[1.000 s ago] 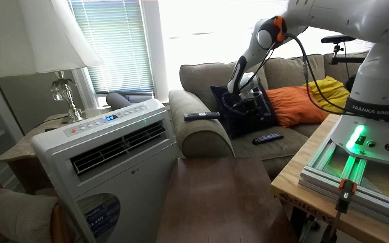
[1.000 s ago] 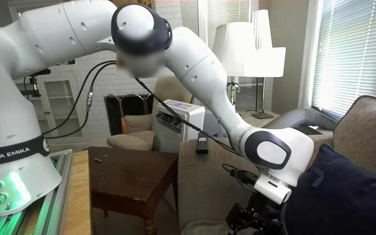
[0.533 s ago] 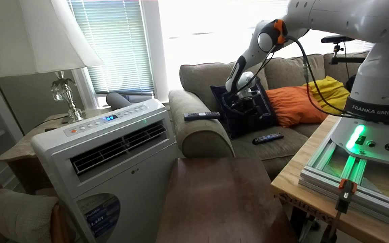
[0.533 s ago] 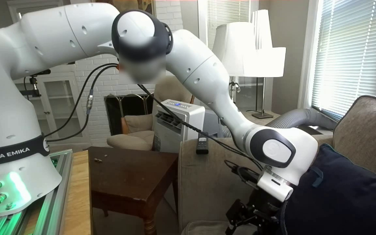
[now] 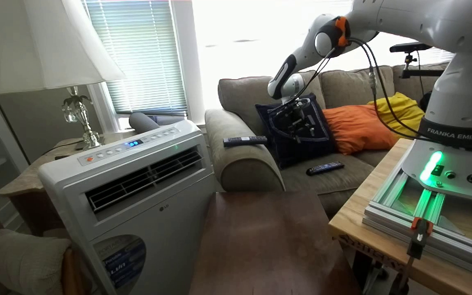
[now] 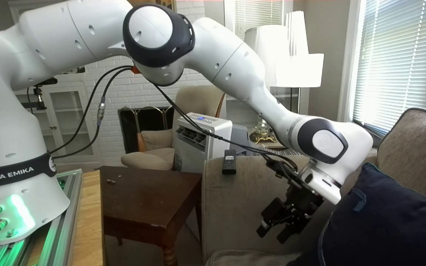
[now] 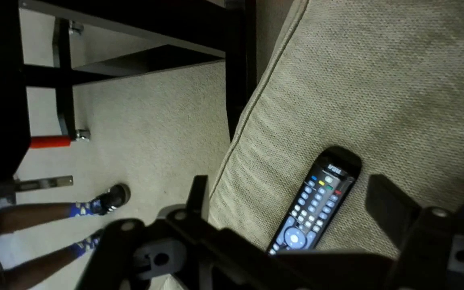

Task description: Move the remote from the seat of the chair to the armrest

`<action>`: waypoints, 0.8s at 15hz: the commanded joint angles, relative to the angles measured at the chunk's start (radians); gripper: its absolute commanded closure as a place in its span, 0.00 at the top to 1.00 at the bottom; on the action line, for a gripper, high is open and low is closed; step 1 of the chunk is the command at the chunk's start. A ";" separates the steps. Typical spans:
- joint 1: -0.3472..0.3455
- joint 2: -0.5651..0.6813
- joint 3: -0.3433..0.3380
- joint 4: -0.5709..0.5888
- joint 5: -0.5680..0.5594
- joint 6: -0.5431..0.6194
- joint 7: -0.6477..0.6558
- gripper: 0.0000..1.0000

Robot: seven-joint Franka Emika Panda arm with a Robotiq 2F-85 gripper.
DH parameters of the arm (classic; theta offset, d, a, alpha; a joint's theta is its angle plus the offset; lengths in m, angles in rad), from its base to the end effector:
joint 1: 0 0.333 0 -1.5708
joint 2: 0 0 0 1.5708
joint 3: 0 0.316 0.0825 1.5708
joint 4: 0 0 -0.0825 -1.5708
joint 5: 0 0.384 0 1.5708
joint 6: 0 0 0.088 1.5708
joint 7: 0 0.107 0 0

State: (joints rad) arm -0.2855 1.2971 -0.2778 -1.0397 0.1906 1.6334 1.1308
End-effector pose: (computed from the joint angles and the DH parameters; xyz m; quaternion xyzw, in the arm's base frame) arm 0.5956 -0.2996 0.0086 0.6336 -0.6987 -0.2917 0.1591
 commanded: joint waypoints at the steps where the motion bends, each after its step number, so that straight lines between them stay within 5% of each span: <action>1: 0.032 -0.123 -0.026 -0.117 -0.079 0.063 -0.170 1.00; 12: 0.227 -0.480 -0.058 -0.559 -0.288 0.459 -0.472 1.00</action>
State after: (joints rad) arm -0.0911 0.9568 -0.3498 -1.4085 -0.0245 1.9893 0.7434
